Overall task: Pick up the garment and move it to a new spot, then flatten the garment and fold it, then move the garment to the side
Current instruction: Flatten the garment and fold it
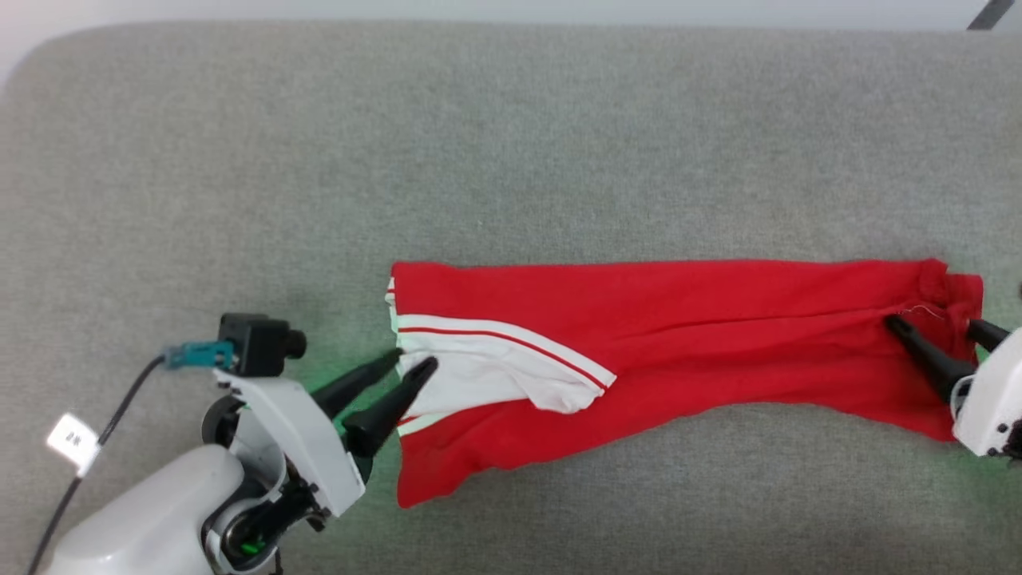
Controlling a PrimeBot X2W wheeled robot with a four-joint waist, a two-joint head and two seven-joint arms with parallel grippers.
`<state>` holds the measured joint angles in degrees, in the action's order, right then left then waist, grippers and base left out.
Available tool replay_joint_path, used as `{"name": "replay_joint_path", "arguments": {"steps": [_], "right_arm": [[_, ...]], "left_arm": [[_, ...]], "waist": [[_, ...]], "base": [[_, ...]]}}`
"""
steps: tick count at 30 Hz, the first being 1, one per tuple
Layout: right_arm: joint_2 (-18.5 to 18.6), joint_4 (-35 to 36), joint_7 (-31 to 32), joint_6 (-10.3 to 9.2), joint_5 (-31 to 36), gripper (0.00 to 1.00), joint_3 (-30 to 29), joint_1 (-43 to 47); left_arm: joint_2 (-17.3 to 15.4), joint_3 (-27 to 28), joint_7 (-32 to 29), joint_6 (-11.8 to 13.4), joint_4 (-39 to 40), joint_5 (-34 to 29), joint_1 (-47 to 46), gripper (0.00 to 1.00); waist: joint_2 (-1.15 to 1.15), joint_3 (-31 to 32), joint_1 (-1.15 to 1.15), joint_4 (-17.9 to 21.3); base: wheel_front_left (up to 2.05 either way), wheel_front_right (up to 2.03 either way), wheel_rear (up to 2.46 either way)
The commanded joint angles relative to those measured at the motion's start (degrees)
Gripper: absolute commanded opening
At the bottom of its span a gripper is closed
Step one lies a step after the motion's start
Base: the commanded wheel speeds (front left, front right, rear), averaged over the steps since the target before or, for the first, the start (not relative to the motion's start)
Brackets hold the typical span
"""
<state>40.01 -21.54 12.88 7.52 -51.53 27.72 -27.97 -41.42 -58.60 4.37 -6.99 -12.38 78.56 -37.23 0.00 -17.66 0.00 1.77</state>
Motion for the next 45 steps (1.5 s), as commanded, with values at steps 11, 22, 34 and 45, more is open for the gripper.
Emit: {"name": "replay_joint_path", "arguments": {"steps": [11, 22, 34, 45], "right_arm": [[1.04, 2.36, 3.28, -0.06, -0.68, 1.0, -11.52, 10.38], [1.19, -0.94, 10.49, -0.05, -1.86, 1.0, -20.99, 16.23], [-2.2, -4.09, 24.52, -0.05, -0.63, 1.0, -22.55, 13.22], [-9.25, -10.52, 31.61, 0.0, 8.59, 0.0, -21.18, 4.93]], "left_arm": [[3.57, 5.56, 10.33, 3.91, 0.31, -0.56, 9.22, 1.0], [12.86, 25.85, 10.72, 6.14, -2.45, -17.53, 21.17, 1.0], [23.4, 42.0, 10.74, 6.8, 1.77, -48.68, 27.86, 1.0], [30.57, 49.23, 10.74, 2.8, -0.25, -58.65, 27.71, 1.0]], "waist": [[0.0, 4.65, 0.0, -4.38], [0.0, 5.46, 0.0, -9.3], [0.0, 5.93, 0.0, -9.51], [0.0, 4.18, 0.0, -9.23]], "base": [[0.0, 0.0, 0.0], [0.0, 0.0, 0.0], [0.0, 0.0, 0.0], [0.0, 0.0, 0.0]]}}
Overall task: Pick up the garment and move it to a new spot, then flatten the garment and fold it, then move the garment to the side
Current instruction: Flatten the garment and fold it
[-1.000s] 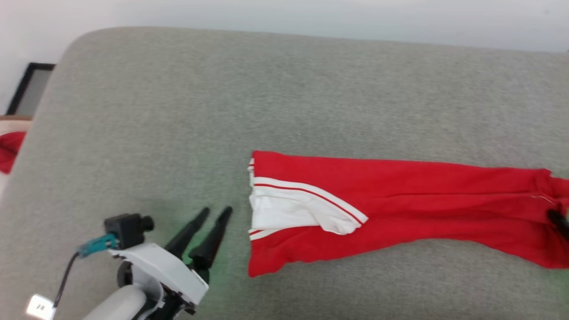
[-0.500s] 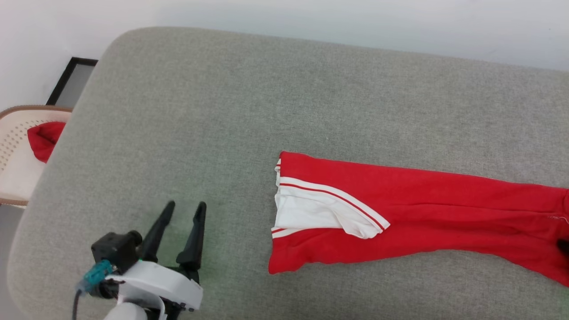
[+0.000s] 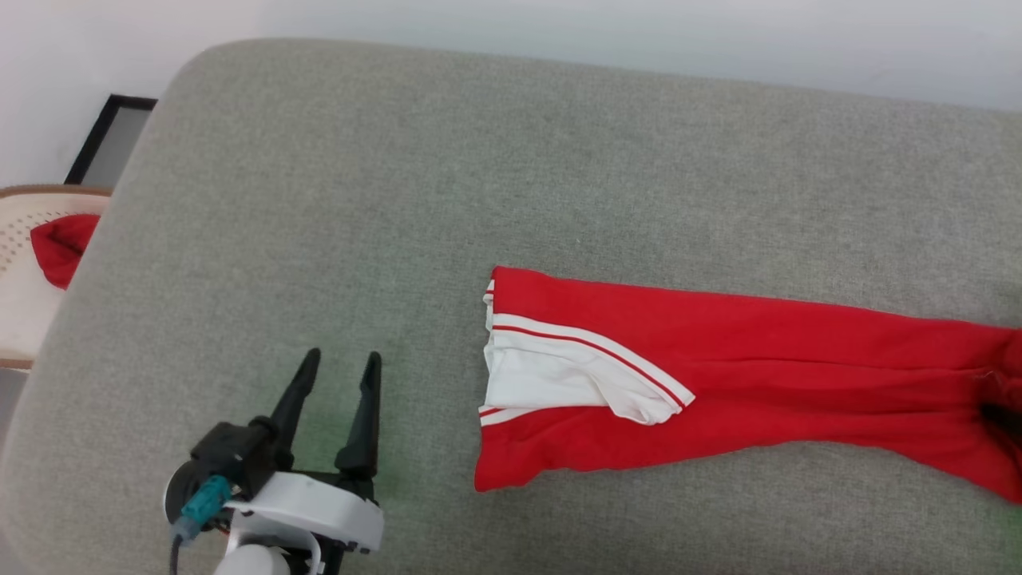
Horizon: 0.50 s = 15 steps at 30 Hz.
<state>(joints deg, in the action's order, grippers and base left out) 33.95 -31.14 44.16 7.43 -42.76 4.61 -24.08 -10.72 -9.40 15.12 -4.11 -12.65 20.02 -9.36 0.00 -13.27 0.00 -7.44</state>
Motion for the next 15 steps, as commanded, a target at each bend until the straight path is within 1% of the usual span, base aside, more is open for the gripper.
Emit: {"name": "replay_joint_path", "arguments": {"steps": [1, 3, 6, 9, 15], "right_arm": [[-3.86, -1.18, 0.42, 0.1, 0.0, 0.0, 2.18, 0.63], [-4.5, -1.57, 0.34, 0.1, 0.71, 0.0, 2.03, 0.25], [-3.9, -1.98, -1.1, 0.06, 0.96, 0.0, 0.44, -0.16], [-2.54, -2.21, -3.32, -0.06, 1.19, 0.0, -1.96, -0.27], [0.95, -2.87, -8.71, -0.02, 1.93, 0.0, -8.74, 0.22]], "left_arm": [[0.61, 0.86, -0.01, -0.45, -0.26, -0.29, -0.2, 1.0], [1.46, 2.32, -0.01, -1.13, -0.69, -1.25, -0.24, 1.0], [2.49, 4.24, -0.01, -1.94, -0.74, -2.84, 0.0, 1.0], [3.08, 6.39, -0.01, -2.17, -0.11, -5.16, 0.65, 1.0], [4.62, 10.71, -0.01, -2.43, 1.86, -8.3, 1.94, 1.0]], "waist": [[0.0, -0.42, 0.0, 0.04], [0.0, -0.73, 0.0, 0.23], [0.0, -0.92, 0.0, 0.76], [0.0, -0.97, 0.0, 1.7], [0.0, -1.24, 0.0, 4.05]], "base": [[0.0, 0.0, 0.0], [0.0, 0.0, 0.0], [0.0, 0.0, 0.0], [0.0, 0.0, 0.0], [0.0, 0.0, 0.0]]}}
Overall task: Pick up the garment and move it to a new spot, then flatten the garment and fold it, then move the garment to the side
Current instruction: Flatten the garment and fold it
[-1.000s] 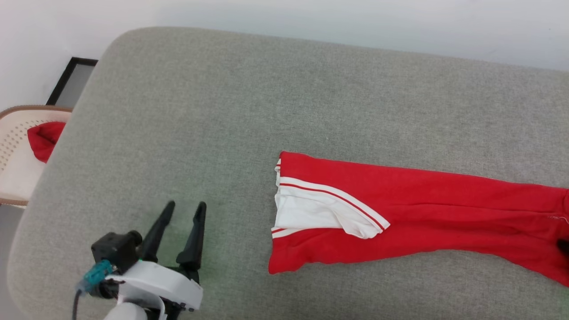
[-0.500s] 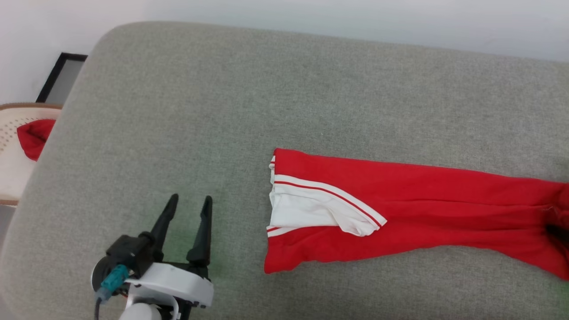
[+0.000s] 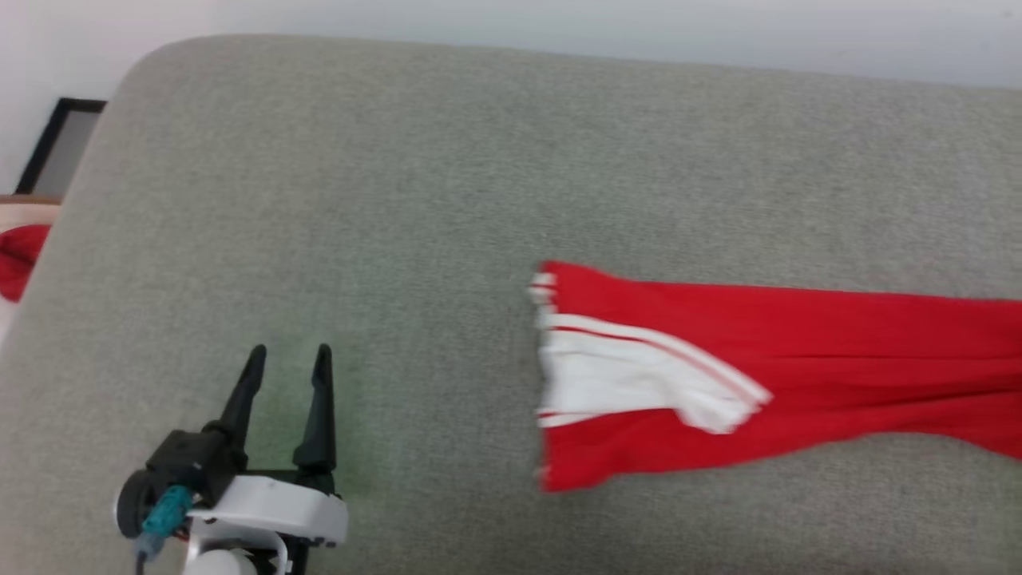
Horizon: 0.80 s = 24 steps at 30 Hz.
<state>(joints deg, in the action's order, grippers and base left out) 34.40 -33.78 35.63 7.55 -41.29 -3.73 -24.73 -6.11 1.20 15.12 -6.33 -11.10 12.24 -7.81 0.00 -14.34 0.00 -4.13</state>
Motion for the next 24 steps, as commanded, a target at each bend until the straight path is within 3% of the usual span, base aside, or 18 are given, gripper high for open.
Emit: {"name": "replay_joint_path", "arguments": {"steps": [1, 6, 12, 17, 24], "right_arm": [[1.31, -0.62, -0.96, -0.11, 0.8, 0.0, -1.67, 0.96], [6.55, -4.48, -5.45, -0.1, 4.74, 0.0, -8.52, 1.8], [6.07, -4.42, -5.95, -0.1, 6.41, 0.0, -8.99, 1.42], [2.91, 4.53, -4.82, -0.1, 3.96, 0.0, -4.0, 3.68], [-1.32, 24.36, -0.14, -0.09, 0.51, 0.0, 5.54, 8.85]], "left_arm": [[0.22, 0.8, -0.01, -0.2, 0.68, -0.87, 0.56, 1.0], [1.36, 2.84, -0.01, -0.61, 2.36, -1.84, 1.05, 1.0], [2.06, 3.61, -0.01, -0.88, 2.25, -2.8, 1.68, 1.0], [2.61, 3.54, -0.01, -1.07, 2.02, -3.2, 2.21, 1.0], [3.09, 3.83, -0.01, -1.1, 1.83, -1.99, 3.12, 1.0]], "waist": [[0.0, -0.27, 0.0, 1.06], [0.0, -0.43, 0.0, 2.26], [0.0, 0.42, 0.0, 3.27], [0.0, 1.35, 0.0, 3.57], [0.0, 2.52, 0.0, 3.2]], "base": [[0.0, 0.0, 0.0], [0.0, 0.0, 0.0], [0.0, 0.0, 0.0], [0.0, 0.0, 0.0], [0.0, 0.0, 0.0]]}}
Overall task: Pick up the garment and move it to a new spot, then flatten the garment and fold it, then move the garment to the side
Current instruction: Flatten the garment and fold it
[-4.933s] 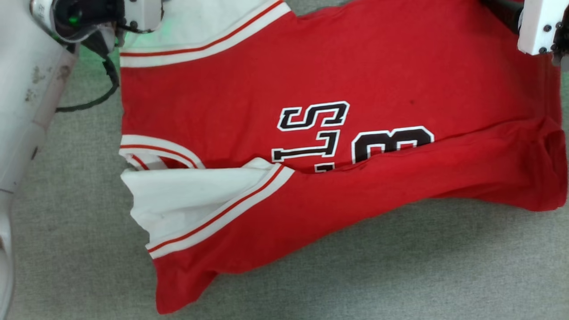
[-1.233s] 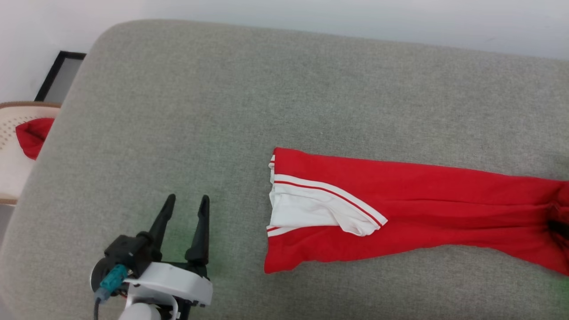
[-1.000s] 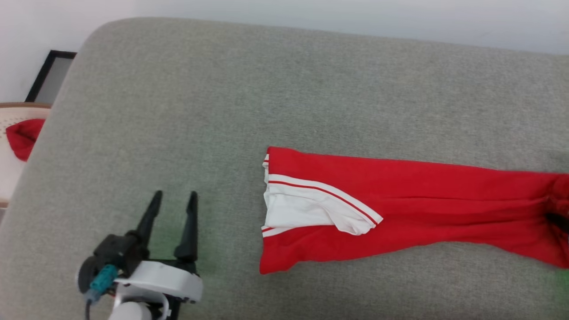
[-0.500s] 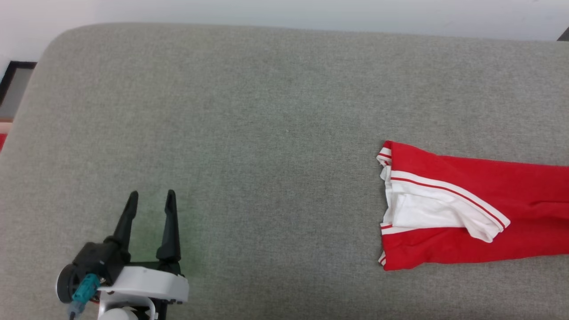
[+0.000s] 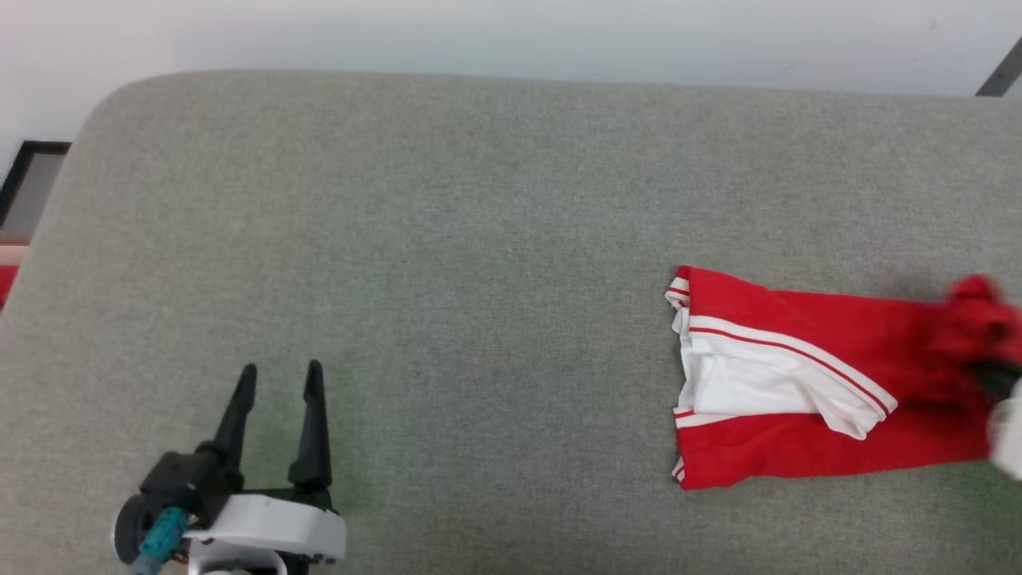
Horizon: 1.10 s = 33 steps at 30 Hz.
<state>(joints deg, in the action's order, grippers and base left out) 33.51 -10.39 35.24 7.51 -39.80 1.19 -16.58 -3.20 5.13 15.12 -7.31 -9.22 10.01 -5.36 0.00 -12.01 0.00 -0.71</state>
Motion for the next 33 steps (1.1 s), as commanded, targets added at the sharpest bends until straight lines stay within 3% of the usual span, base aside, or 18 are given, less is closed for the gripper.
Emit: {"name": "replay_joint_path", "arguments": {"steps": [1, 6, 10, 18, 27, 29, 30, 33], "right_arm": [[-1.24, 3.21, 1.19, -0.04, -1.42, 0.0, 1.71, 1.05], [-4.2, 12.01, 4.13, -0.04, -1.57, 0.0, 7.18, 0.84], [-6.31, 13.51, 4.82, -0.04, -0.31, 0.0, 10.15, -0.88], [-8.7, 7.6, 2.33, -0.04, 2.33, 0.0, 16.41, -3.95], [-10.28, -2.18, -4.44, -0.04, 3.08, 0.01, 21.83, -5.94], [-10.45, -2.64, -5.81, -0.04, 2.56, 0.78, 22.58, -6.29], [-10.61, -2.69, -6.53, -0.04, 2.28, 1.0, 22.59, -6.21], [-10.42, -1.77, -8.51, -0.04, 0.53, 1.0, 22.17, -6.15]], "left_arm": [[0.19, -0.27, -0.01, -0.14, -0.16, 0.32, 0.71, 1.0], [0.31, -1.49, -0.01, -0.19, 0.07, 1.0, 0.64, 1.0], [0.32, -2.78, -0.01, -0.21, 0.31, 1.95, 0.29, 1.0], [0.31, -5.23, -0.01, -0.18, 0.25, 3.02, -1.12, 1.0], [0.33, -5.79, -0.01, -0.18, -1.15, 3.62, -1.62, 1.0], [0.32, -5.64, -0.01, -0.18, -1.54, 3.69, -1.38, 1.0], [0.33, -5.69, -0.01, -0.18, -1.79, 3.7, -1.09, 1.0], [0.32, -5.47, -0.01, -0.18, -2.35, 3.36, -0.43, 1.0]], "waist": [[0.0, 0.33, 0.0, -0.38], [0.0, 0.55, 0.0, -1.54], [0.0, 0.23, 0.0, -2.89], [0.0, -0.89, 0.0, -5.5], [0.0, -0.51, 0.0, -5.87], [0.0, -0.18, 0.0, -5.4], [0.0, 0.21, 0.0, -5.15], [0.0, 0.93, 0.0, -4.11]], "base": [[0.0, 0.0, 0.0], [0.0, 0.0, 0.0], [0.0, 0.0, 0.0], [0.0, 0.0, 0.0], [0.0, 0.0, 0.0], [0.0, 0.0, 0.0], [0.0, 0.0, 0.0], [0.0, 0.0, 0.0]]}}
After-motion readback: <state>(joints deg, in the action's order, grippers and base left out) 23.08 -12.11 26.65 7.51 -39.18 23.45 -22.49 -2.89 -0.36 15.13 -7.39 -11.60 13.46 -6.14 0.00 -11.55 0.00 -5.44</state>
